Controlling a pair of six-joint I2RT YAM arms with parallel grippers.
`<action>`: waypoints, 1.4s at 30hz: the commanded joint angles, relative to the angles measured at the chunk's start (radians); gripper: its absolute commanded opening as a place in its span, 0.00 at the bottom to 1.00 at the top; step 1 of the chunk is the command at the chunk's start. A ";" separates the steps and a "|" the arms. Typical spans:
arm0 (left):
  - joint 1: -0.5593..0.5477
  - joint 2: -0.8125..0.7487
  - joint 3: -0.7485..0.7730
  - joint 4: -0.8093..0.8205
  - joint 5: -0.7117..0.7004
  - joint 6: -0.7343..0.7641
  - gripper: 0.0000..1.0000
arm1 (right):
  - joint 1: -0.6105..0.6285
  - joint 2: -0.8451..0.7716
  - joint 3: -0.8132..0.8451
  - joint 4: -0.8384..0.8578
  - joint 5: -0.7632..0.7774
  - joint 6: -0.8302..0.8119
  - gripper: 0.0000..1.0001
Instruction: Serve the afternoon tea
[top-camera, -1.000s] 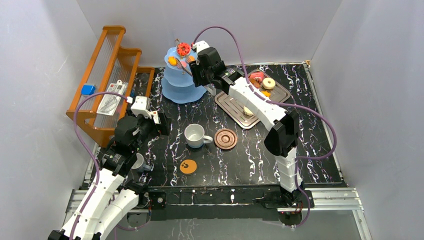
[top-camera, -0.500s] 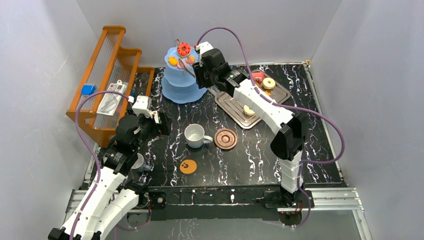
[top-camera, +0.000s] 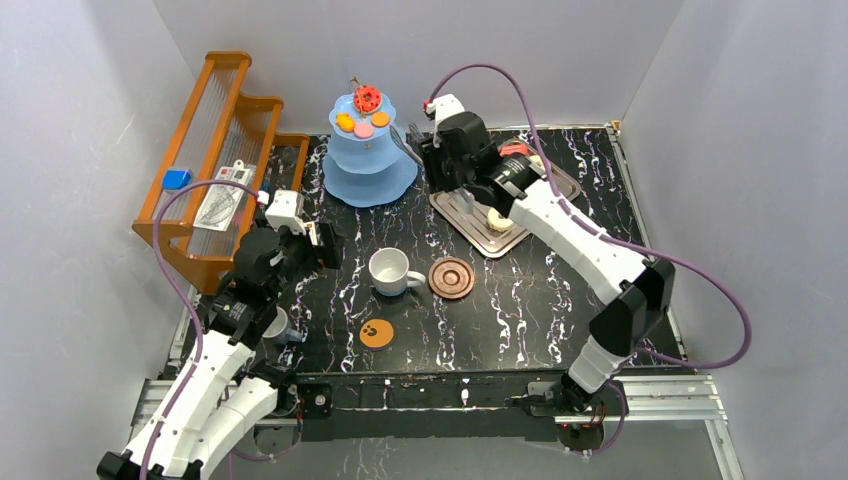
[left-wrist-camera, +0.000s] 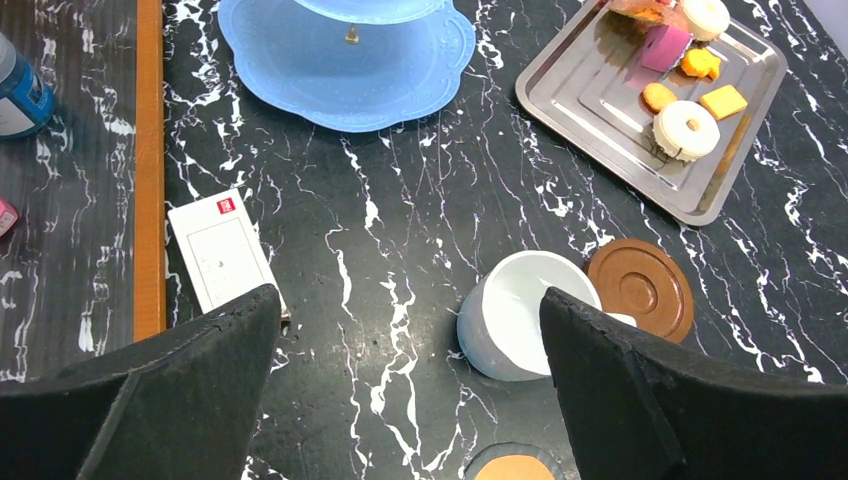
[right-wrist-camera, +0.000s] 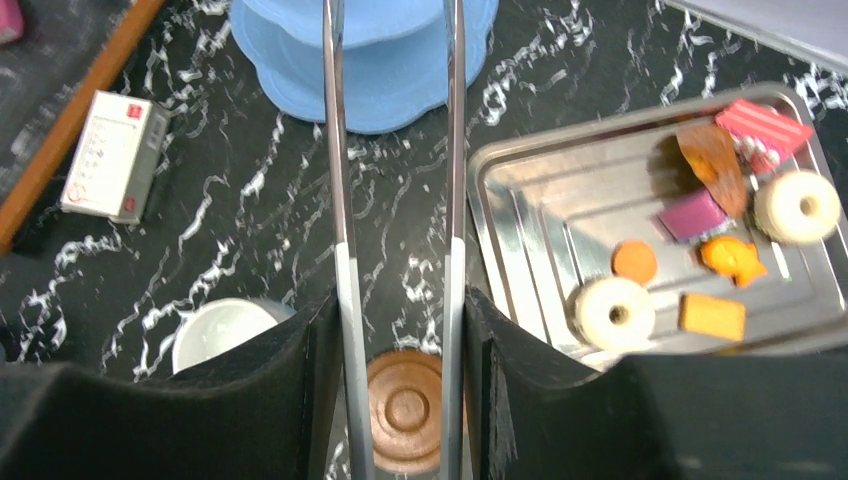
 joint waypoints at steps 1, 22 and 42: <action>-0.005 0.027 0.022 0.033 0.024 -0.026 0.98 | 0.002 -0.120 -0.066 -0.021 0.092 0.033 0.51; -0.005 0.066 0.000 0.063 0.057 0.016 0.98 | -0.263 -0.300 -0.443 -0.111 0.003 0.178 0.52; -0.005 0.036 -0.008 0.059 0.058 0.028 0.98 | -0.301 -0.302 -0.572 -0.163 0.048 0.176 0.59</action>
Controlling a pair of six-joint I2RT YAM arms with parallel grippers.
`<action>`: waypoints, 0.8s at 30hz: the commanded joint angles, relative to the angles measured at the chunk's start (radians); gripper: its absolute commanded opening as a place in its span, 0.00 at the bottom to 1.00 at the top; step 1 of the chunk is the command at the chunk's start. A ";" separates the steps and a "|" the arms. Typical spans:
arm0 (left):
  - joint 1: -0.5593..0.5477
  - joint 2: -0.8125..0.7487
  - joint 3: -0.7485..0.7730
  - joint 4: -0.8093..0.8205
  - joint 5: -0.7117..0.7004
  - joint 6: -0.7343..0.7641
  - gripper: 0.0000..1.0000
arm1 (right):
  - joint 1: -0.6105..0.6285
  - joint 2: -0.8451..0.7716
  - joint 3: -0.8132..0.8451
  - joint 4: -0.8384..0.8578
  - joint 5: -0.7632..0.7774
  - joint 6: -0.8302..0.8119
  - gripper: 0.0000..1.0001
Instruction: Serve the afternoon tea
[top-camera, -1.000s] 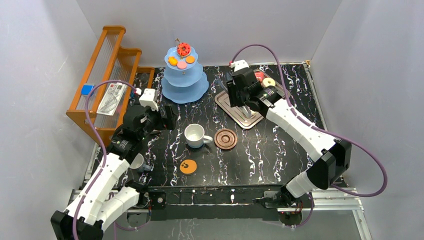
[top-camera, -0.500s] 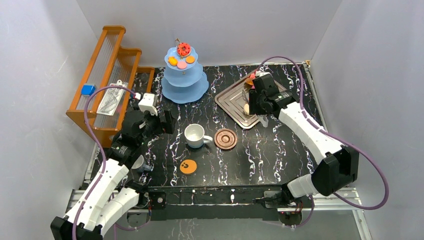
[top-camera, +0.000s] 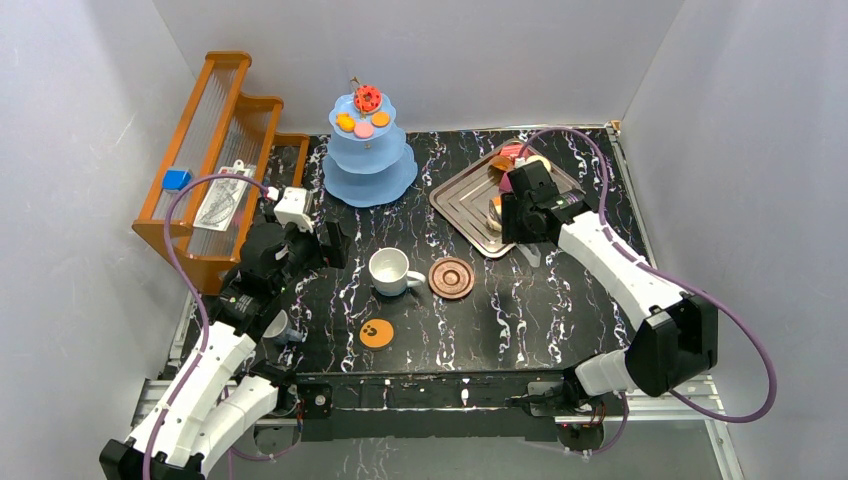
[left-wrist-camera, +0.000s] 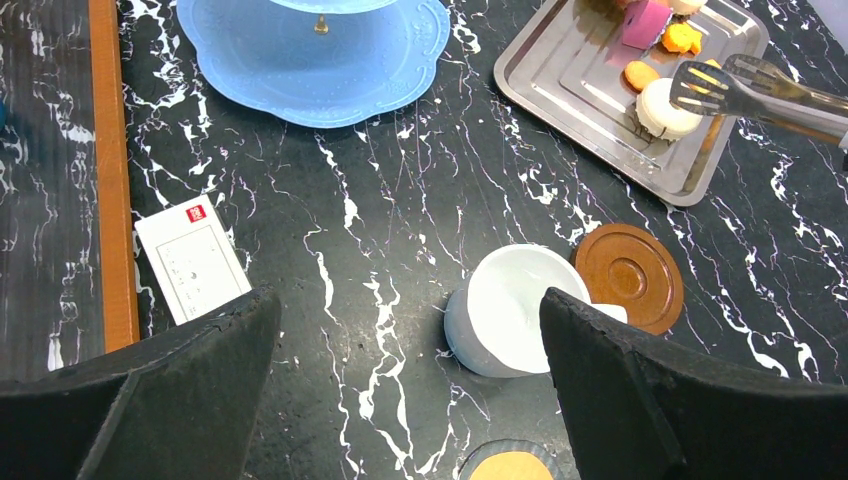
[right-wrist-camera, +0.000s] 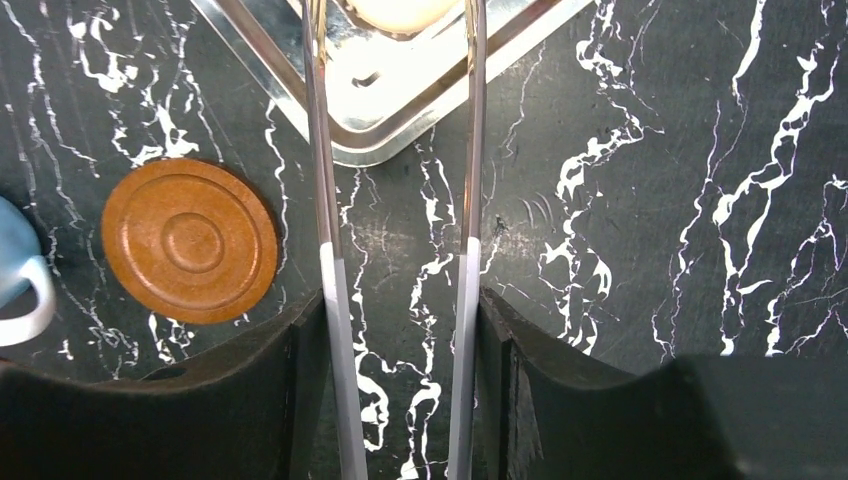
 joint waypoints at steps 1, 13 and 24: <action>-0.005 -0.016 -0.007 0.024 -0.003 0.015 0.98 | -0.012 -0.007 -0.022 0.027 0.040 -0.003 0.59; -0.005 -0.005 -0.008 0.023 0.000 0.020 0.98 | -0.011 0.013 -0.082 0.107 -0.013 -0.022 0.61; -0.005 -0.003 -0.006 0.024 0.002 0.020 0.98 | -0.019 0.028 -0.099 0.133 0.013 -0.028 0.63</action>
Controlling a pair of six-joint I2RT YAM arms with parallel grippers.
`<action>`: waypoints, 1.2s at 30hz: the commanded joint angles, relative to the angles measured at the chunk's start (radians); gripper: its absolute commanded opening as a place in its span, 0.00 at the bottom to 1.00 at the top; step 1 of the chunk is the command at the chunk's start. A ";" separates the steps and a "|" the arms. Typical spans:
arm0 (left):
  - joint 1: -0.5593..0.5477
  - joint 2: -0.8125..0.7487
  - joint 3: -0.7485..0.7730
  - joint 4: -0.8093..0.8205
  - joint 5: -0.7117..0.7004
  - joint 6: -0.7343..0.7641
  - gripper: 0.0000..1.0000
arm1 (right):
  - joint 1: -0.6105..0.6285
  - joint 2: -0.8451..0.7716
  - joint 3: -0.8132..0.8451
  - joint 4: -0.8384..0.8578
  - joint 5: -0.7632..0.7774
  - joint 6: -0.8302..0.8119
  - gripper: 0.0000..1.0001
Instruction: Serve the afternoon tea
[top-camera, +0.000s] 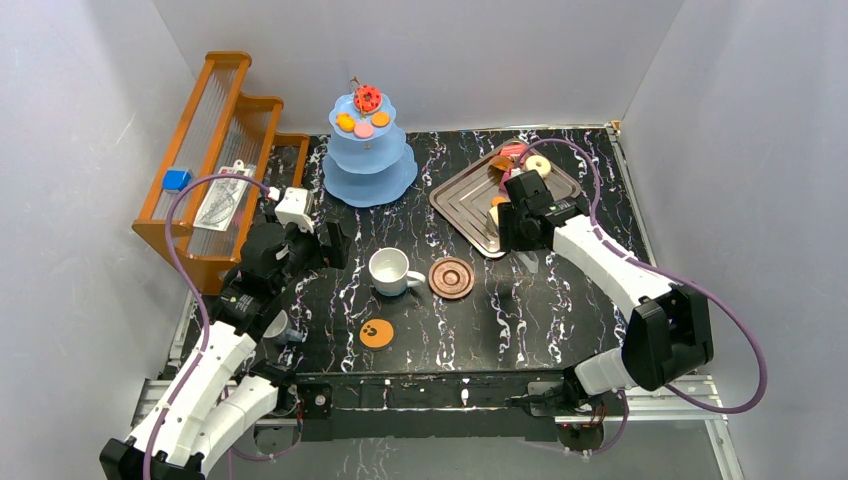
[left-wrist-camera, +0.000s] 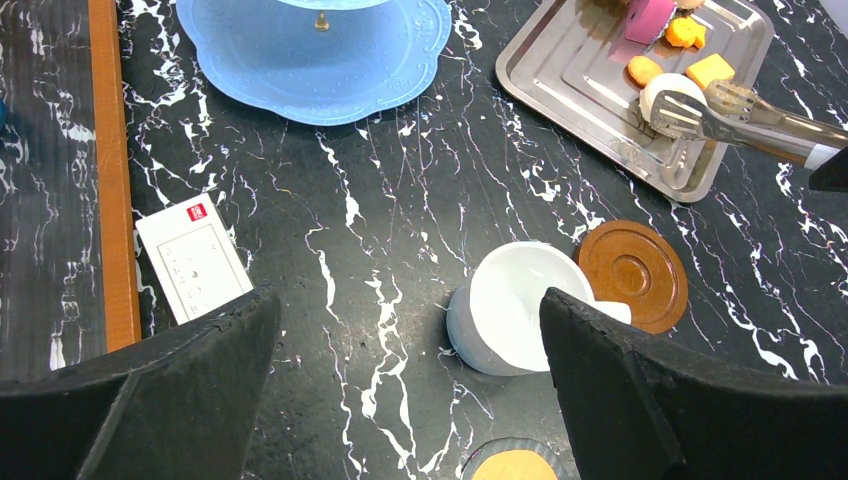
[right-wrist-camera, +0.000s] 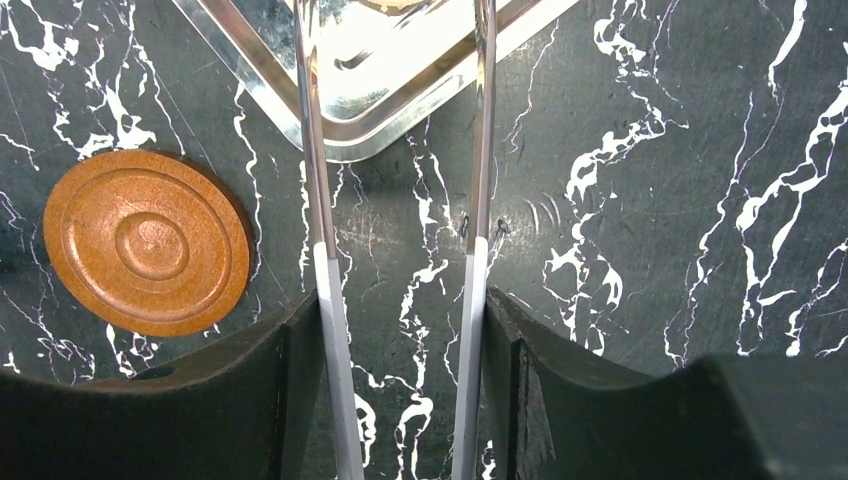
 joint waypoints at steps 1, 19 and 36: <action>-0.005 -0.005 -0.004 0.022 0.001 0.013 0.98 | -0.009 0.002 -0.005 0.070 0.020 -0.007 0.63; -0.005 -0.017 -0.003 0.021 -0.003 0.015 0.98 | -0.013 0.029 -0.005 0.095 0.005 -0.006 0.56; -0.005 -0.023 -0.003 0.020 -0.024 0.013 0.98 | 0.017 -0.024 0.113 0.035 -0.033 -0.009 0.48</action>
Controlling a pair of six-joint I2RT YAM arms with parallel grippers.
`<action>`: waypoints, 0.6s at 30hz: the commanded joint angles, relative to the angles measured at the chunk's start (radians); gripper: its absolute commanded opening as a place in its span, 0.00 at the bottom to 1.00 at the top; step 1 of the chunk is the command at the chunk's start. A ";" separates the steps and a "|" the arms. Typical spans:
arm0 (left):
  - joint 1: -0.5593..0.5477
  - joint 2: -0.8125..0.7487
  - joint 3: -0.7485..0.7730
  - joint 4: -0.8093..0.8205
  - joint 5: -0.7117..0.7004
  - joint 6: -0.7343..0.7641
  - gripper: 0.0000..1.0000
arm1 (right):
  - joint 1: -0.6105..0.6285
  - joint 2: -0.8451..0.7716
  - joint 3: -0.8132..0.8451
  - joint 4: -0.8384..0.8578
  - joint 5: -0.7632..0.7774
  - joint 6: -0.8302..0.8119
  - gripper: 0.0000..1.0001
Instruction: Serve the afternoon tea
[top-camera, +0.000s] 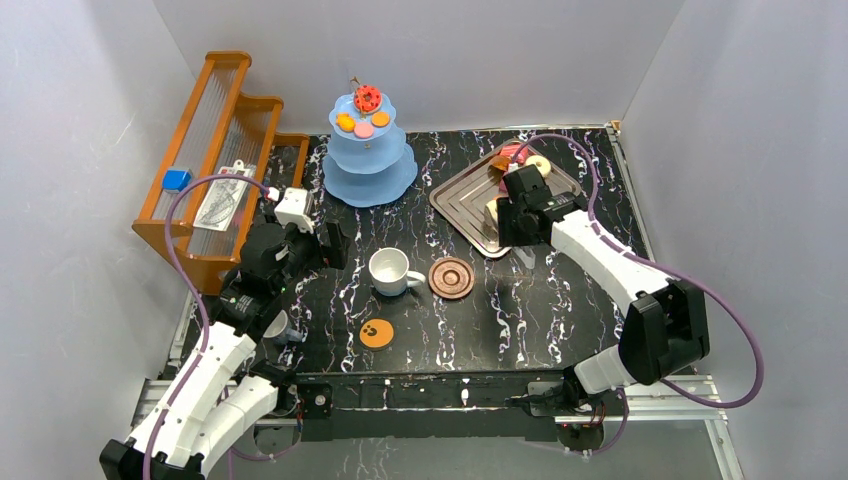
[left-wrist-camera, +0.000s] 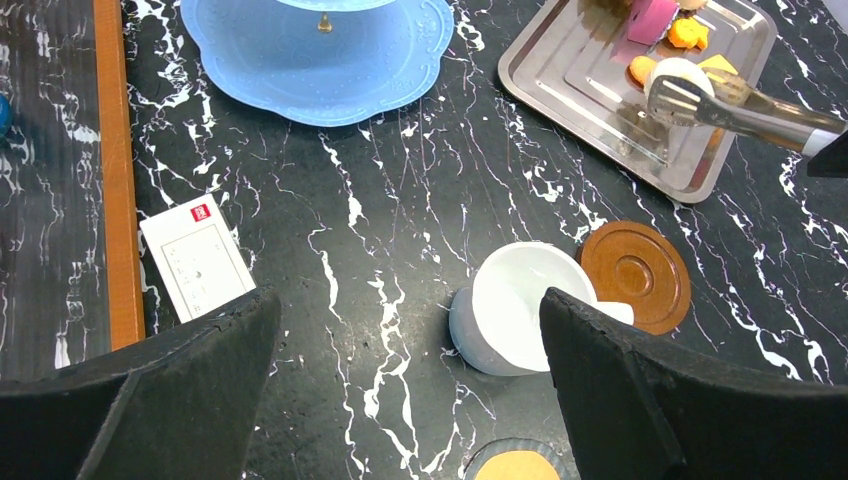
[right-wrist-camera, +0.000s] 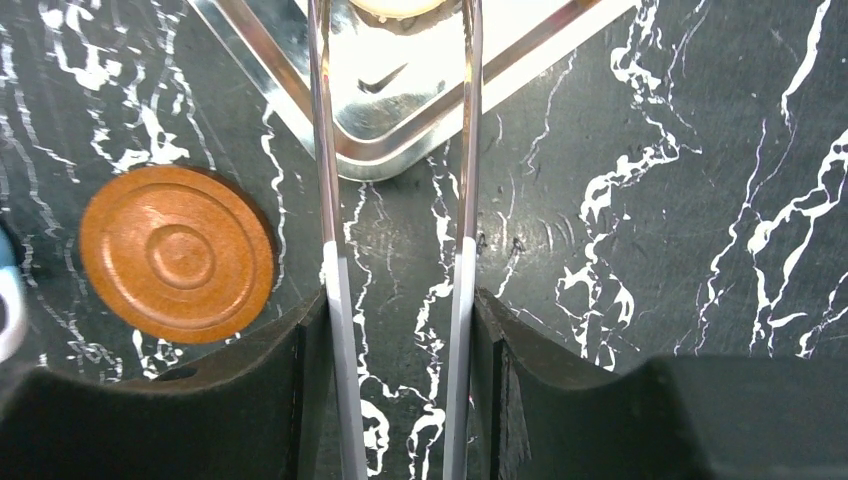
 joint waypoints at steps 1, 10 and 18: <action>-0.005 -0.019 0.000 0.019 -0.025 0.009 0.98 | 0.023 -0.056 0.097 0.018 -0.014 -0.004 0.47; -0.005 -0.028 0.000 0.017 -0.036 0.011 0.98 | 0.068 -0.029 0.162 0.159 -0.071 -0.056 0.46; -0.005 -0.033 0.000 0.015 -0.052 0.009 0.98 | 0.079 0.067 0.236 0.392 -0.168 -0.132 0.47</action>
